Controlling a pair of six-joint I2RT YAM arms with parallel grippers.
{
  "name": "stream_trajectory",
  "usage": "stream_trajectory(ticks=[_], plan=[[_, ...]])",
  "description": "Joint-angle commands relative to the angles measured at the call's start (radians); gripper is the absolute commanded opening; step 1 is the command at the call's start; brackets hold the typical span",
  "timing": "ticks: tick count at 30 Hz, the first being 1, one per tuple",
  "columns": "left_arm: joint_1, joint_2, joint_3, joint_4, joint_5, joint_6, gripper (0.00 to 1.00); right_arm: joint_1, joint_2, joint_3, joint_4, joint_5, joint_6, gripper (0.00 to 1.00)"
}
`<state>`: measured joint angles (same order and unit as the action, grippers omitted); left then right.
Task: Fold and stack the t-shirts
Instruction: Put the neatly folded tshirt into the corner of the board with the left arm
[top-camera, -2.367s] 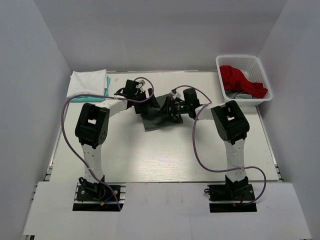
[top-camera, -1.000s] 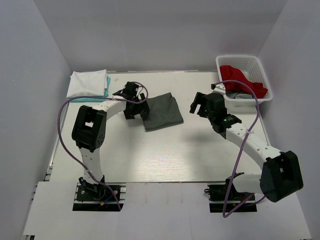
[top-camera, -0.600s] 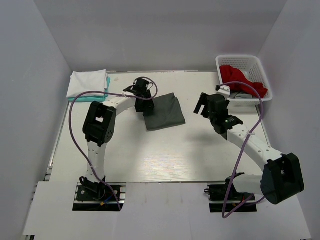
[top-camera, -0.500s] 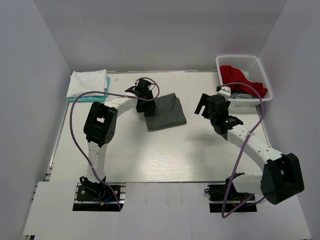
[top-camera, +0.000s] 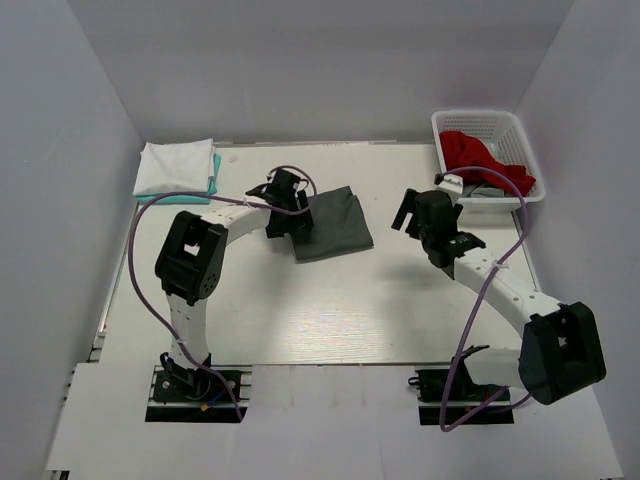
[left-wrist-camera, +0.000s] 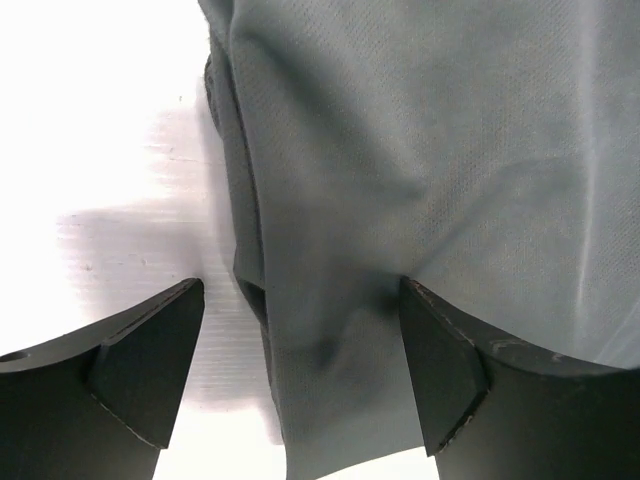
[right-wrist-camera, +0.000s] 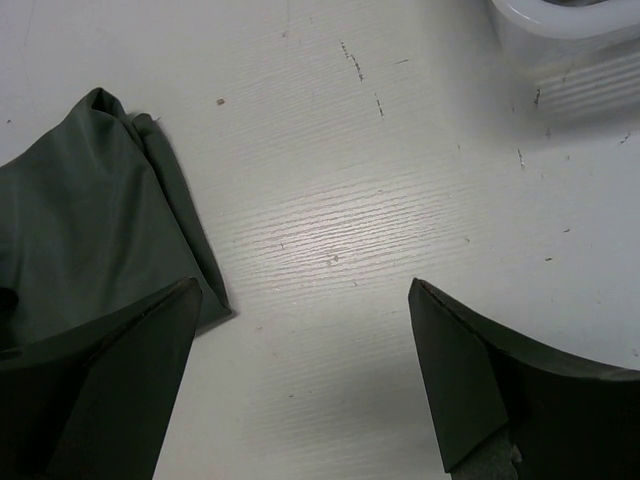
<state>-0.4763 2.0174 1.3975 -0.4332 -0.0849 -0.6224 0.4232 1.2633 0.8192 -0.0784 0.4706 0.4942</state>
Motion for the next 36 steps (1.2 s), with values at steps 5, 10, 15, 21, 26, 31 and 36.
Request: stream_trajectory(ticks=[5,10,15,21,26,31,36], plan=[[-0.007,0.119,-0.041,-0.026,0.085,-0.037,0.85,-0.011,0.022,0.02,0.003,0.007,0.015,0.9],[0.002,0.185,0.024,-0.075,0.018,-0.056,0.85,-0.014,-0.004,0.012,0.0,0.017,0.01,0.9],[0.011,0.173,0.034,-0.075,0.007,-0.056,0.7,-0.015,-0.008,0.011,0.003,0.011,0.004,0.9],[-0.002,0.15,0.049,-0.058,-0.05,0.022,0.11,-0.018,-0.004,0.009,0.0,0.022,0.007,0.9],[0.016,0.15,0.125,-0.097,-0.146,0.104,0.0,-0.02,-0.002,0.005,-0.001,0.037,0.006,0.9],[0.016,0.064,0.136,-0.079,-0.36,0.229,0.0,-0.024,0.001,0.001,-0.009,0.069,-0.005,0.9],[0.025,-0.023,0.127,0.025,-0.493,0.436,0.0,-0.024,0.011,-0.003,-0.003,0.077,-0.008,0.9]])
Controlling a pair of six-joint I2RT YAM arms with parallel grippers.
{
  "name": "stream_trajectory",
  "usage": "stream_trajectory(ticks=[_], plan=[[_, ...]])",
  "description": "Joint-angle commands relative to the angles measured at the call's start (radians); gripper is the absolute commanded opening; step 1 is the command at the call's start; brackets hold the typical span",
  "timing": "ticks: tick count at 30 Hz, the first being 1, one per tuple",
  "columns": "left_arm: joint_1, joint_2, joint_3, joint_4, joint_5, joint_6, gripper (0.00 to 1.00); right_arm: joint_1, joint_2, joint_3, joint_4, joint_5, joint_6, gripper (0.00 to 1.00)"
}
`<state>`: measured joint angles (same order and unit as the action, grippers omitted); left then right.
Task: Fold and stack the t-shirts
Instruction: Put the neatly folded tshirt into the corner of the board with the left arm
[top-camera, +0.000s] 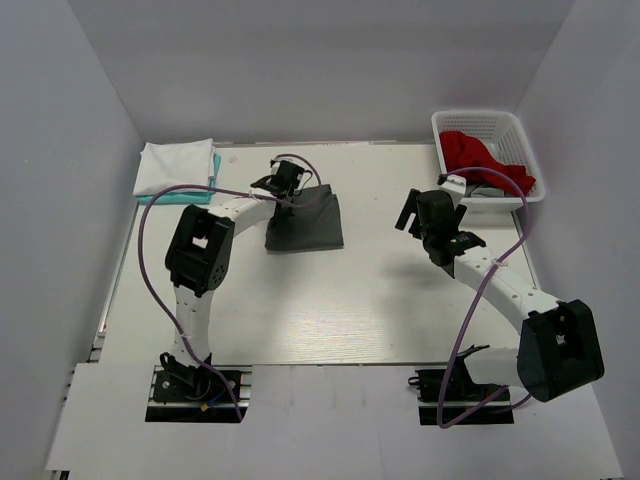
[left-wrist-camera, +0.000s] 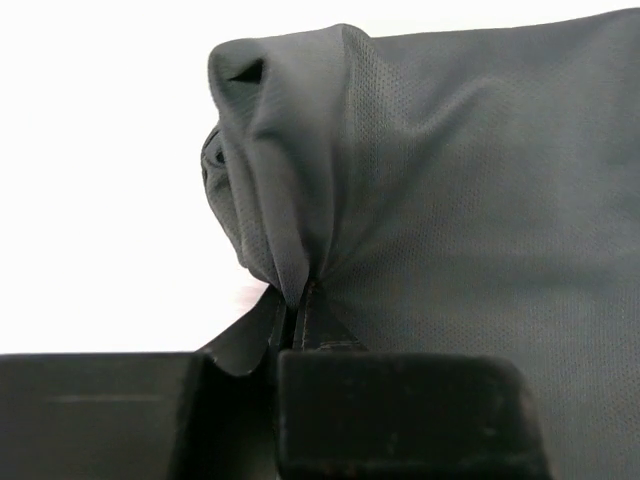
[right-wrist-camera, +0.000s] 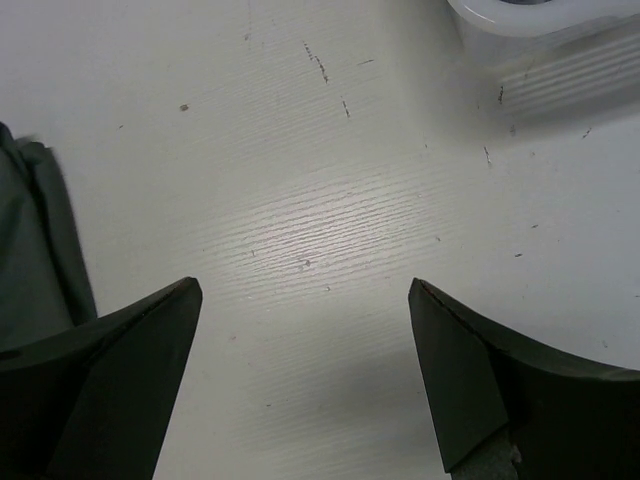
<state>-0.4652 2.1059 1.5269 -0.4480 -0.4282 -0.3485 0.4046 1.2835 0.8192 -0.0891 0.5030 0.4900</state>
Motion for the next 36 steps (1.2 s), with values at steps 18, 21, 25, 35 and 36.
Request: stream_trajectory(ticks=[18,21,25,35,36], plan=[[0.209,-0.181,0.085,0.325,-0.144,0.661,0.0,-0.012,0.152,0.074,-0.063,0.083,0.005,0.9],[0.243,-0.155,0.133,0.325,-0.121,0.701,0.0,-0.012,0.166,0.081,-0.061,0.085,0.005,0.9],[0.267,-0.106,0.209,0.315,-0.081,0.73,0.0,-0.009,0.185,0.095,-0.069,0.091,-0.001,0.9],[0.315,-0.035,0.413,0.161,-0.003,0.752,0.0,-0.007,0.29,0.17,-0.135,0.08,0.004,0.9],[0.326,-0.035,0.423,0.151,-0.003,0.752,0.0,-0.007,0.296,0.181,-0.141,0.074,0.004,0.9]])
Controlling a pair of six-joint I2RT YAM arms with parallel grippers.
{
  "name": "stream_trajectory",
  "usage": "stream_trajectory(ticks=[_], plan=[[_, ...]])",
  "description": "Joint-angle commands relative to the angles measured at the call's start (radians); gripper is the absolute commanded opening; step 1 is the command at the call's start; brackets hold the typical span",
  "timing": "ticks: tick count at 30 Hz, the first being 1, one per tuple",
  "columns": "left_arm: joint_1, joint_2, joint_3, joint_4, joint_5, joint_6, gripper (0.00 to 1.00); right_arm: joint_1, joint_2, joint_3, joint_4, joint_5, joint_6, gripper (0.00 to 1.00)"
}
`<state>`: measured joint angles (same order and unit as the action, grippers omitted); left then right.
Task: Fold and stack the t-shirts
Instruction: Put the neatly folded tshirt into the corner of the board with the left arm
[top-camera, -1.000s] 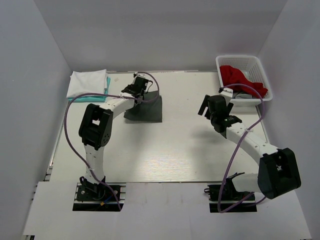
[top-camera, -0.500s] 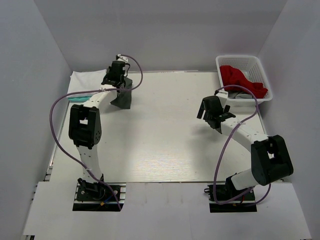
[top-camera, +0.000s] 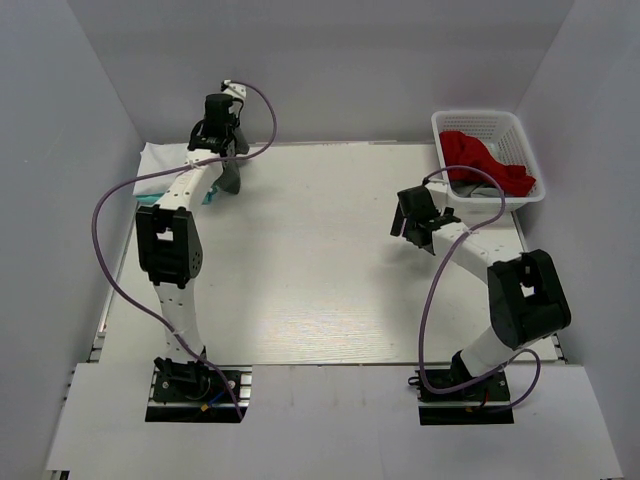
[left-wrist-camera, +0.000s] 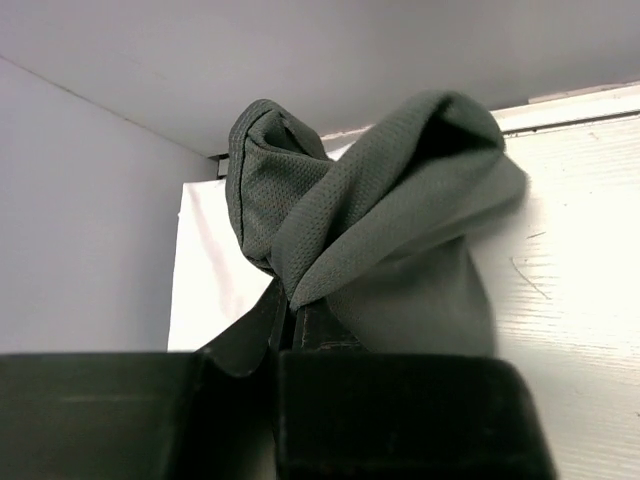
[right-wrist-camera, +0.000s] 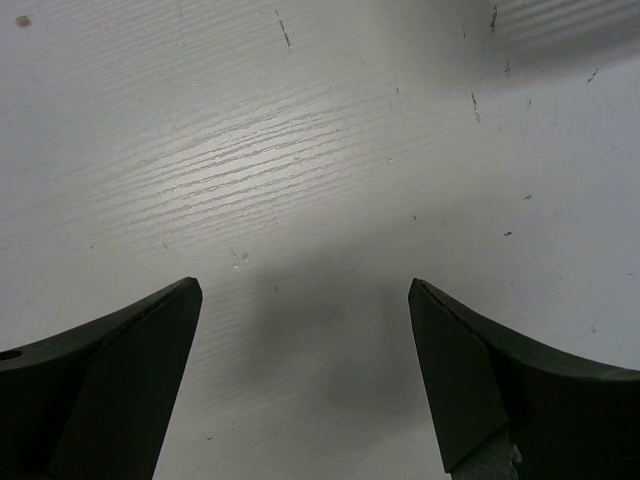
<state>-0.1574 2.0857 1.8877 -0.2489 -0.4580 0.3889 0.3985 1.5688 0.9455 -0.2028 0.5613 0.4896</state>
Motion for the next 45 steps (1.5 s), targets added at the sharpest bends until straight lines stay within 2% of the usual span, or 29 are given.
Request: stream_trajectory(ticks=[1,5,12,27,32,45], plan=[[0.027,-0.015,0.071,-0.049,0.027,0.015,0.0,-0.001,0.02,0.053,-0.032,0.018,0.006,0.9],[0.048,0.005,0.134,-0.101,0.027,0.015,0.0,-0.001,0.033,0.064,-0.038,0.009,0.006,0.9],[0.085,-0.038,0.123,-0.119,0.045,-0.01,0.0,-0.001,0.062,0.075,-0.032,-0.024,0.006,0.9],[0.156,-0.078,0.22,-0.245,0.197,-0.137,0.0,-0.001,0.108,0.111,-0.055,-0.043,0.015,0.9],[0.156,-0.131,0.154,-0.234,0.228,-0.137,0.0,0.0,0.114,0.119,-0.061,-0.054,0.015,0.9],[0.225,-0.092,0.148,-0.172,0.176,-0.137,0.0,0.0,0.142,0.138,-0.073,-0.066,0.01,0.9]])
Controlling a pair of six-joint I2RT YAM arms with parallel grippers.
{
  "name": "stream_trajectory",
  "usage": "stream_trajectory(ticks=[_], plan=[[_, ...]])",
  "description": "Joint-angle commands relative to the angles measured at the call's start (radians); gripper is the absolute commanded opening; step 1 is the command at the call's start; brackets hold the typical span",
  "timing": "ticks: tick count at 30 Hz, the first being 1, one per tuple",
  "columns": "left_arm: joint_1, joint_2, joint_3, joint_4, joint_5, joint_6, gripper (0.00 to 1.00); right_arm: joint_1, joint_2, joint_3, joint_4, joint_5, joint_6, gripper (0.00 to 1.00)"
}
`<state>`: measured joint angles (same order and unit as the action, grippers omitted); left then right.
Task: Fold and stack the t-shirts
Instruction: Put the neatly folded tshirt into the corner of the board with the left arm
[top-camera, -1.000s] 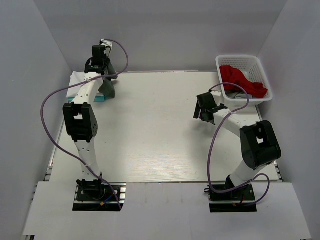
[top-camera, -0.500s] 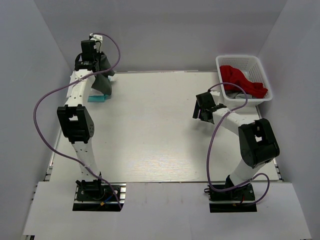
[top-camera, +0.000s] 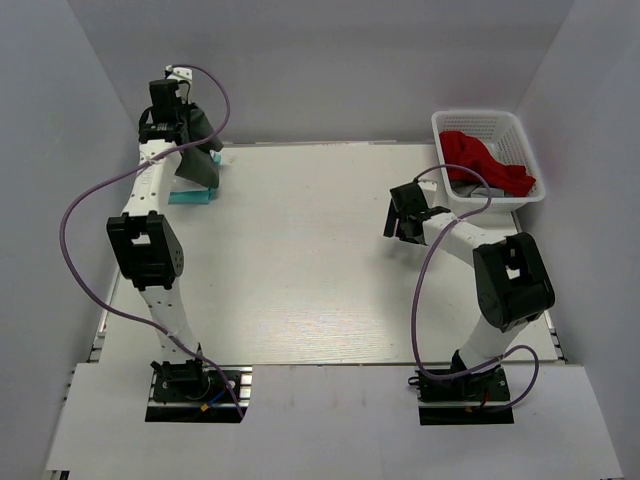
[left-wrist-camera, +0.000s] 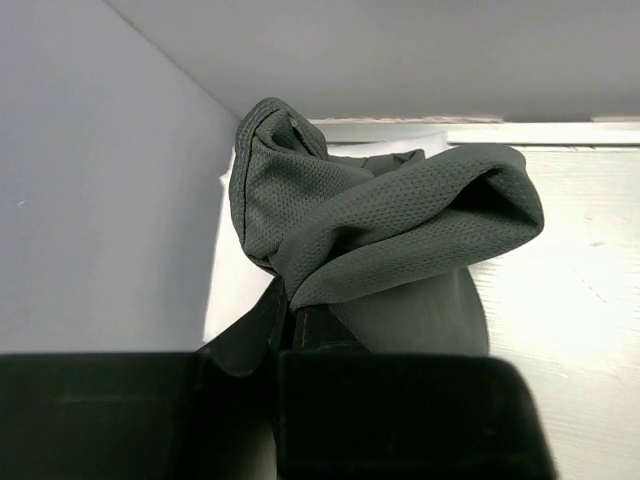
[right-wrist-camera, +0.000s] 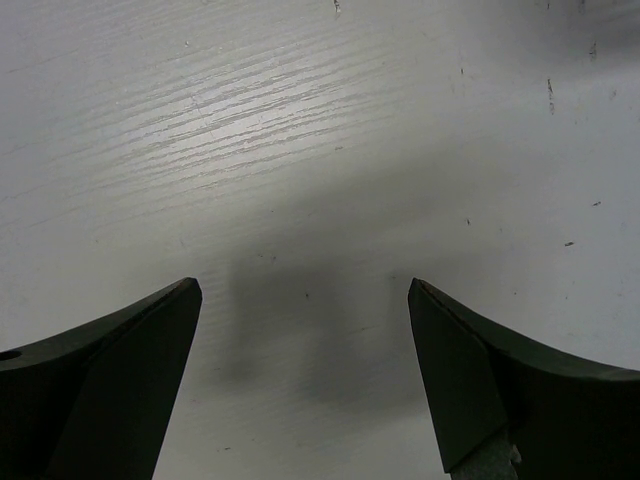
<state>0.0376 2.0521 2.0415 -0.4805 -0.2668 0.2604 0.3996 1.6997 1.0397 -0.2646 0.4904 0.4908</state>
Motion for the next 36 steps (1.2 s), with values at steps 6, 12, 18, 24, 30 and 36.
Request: stream_trajectory(ticks=[6,12,18,24,30,36], plan=[[0.065,0.002,-0.041,0.122,-0.046,0.025,0.0,-0.001,0.043,0.075,-0.025,0.01,0.003,0.9],[0.113,0.13,0.021,0.148,-0.012,0.014,0.0,-0.001,0.092,0.146,-0.058,0.016,0.002,0.89],[0.153,0.229,0.078,0.218,-0.113,-0.006,0.45,0.001,0.136,0.194,-0.096,0.011,0.008,0.89],[0.183,0.286,0.15,0.24,-0.173,-0.061,0.95,0.004,0.178,0.246,-0.12,-0.007,0.011,0.89],[0.183,0.26,0.151,0.202,-0.123,-0.118,1.0,0.01,0.141,0.218,-0.102,-0.027,0.011,0.88],[0.148,0.139,0.094,0.105,0.027,-0.2,1.0,0.008,0.029,0.14,-0.019,-0.085,-0.012,0.9]])
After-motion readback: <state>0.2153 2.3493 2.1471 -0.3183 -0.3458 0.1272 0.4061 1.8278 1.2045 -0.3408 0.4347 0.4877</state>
